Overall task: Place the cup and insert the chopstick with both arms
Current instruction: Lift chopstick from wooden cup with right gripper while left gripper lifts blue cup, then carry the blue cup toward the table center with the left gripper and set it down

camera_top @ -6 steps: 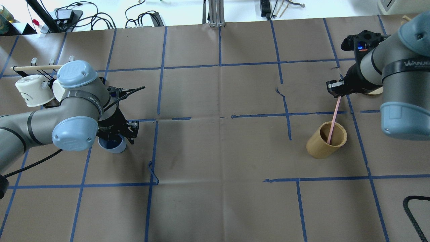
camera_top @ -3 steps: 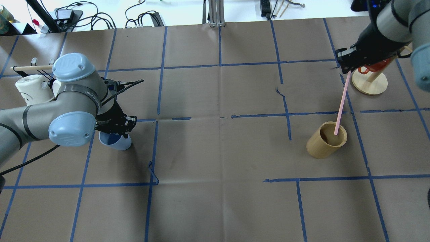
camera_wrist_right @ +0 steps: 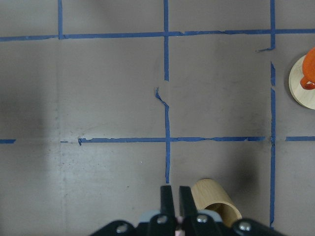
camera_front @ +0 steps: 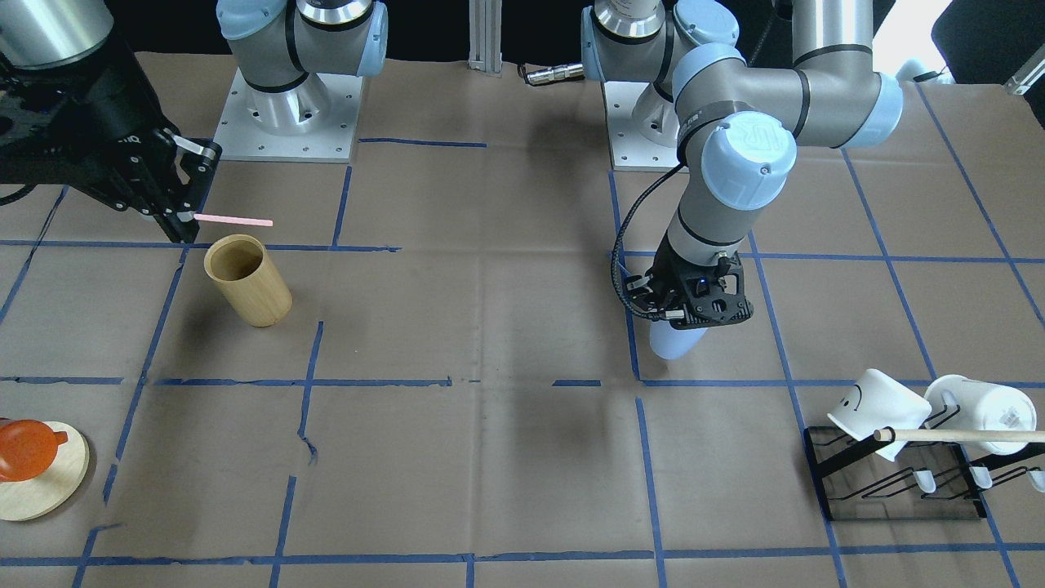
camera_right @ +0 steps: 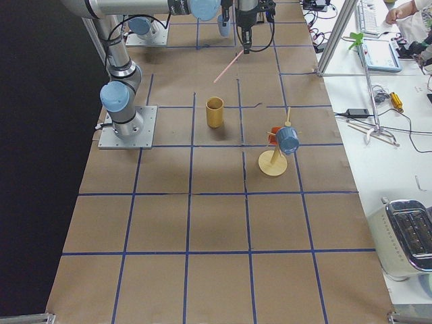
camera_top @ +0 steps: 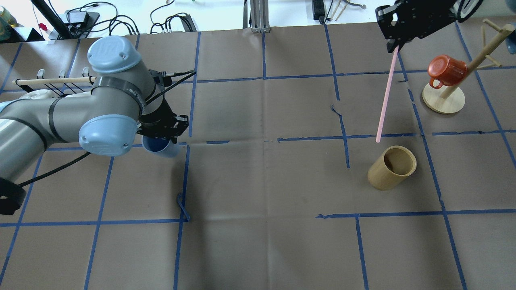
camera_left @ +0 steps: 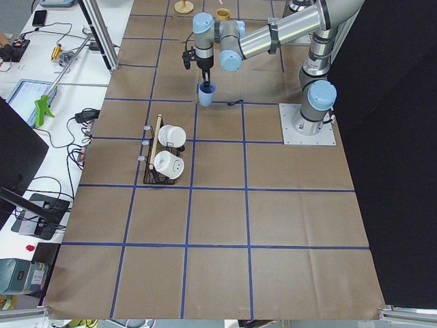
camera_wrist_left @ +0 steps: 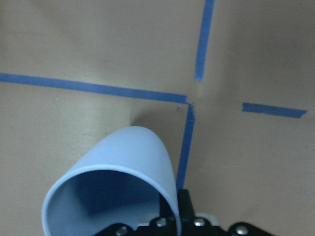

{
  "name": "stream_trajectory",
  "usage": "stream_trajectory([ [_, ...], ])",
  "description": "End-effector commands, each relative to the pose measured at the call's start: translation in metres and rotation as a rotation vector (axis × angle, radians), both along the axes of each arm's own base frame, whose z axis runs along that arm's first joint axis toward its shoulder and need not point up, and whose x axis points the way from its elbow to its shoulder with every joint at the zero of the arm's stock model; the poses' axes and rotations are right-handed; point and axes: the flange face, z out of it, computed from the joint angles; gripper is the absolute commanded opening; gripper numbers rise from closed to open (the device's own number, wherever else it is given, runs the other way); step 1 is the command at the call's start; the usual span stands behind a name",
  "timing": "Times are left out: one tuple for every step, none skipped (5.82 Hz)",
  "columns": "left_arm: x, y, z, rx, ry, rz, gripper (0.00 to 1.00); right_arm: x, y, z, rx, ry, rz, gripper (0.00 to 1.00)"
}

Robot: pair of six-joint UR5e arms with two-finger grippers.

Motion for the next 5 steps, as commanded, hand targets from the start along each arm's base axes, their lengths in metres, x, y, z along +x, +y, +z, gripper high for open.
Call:
stream_trajectory([
  [-0.098,-0.021,0.001,-0.031,-0.002,0.067,0.00,0.020,-0.008,-0.004,0.015,0.026,0.000,0.10],
  [-0.127,-0.018,-0.015,-0.015,0.003,0.113,0.01,0.020,-0.008,-0.007,0.021,0.024,0.000,0.10],
  [-0.152,-0.014,-0.004,-0.042,0.060,0.153,0.01,0.021,-0.008,-0.009,0.027,0.024,0.000,0.10],
  [-0.179,-0.008,-0.011,-0.023,0.119,0.141,0.01,0.021,-0.009,-0.012,0.030,0.025,0.000,0.10],
  [-0.188,-0.007,-0.009,-0.035,0.131,0.133,0.03,0.021,-0.009,-0.012,0.030,0.023,0.002,0.10],
])
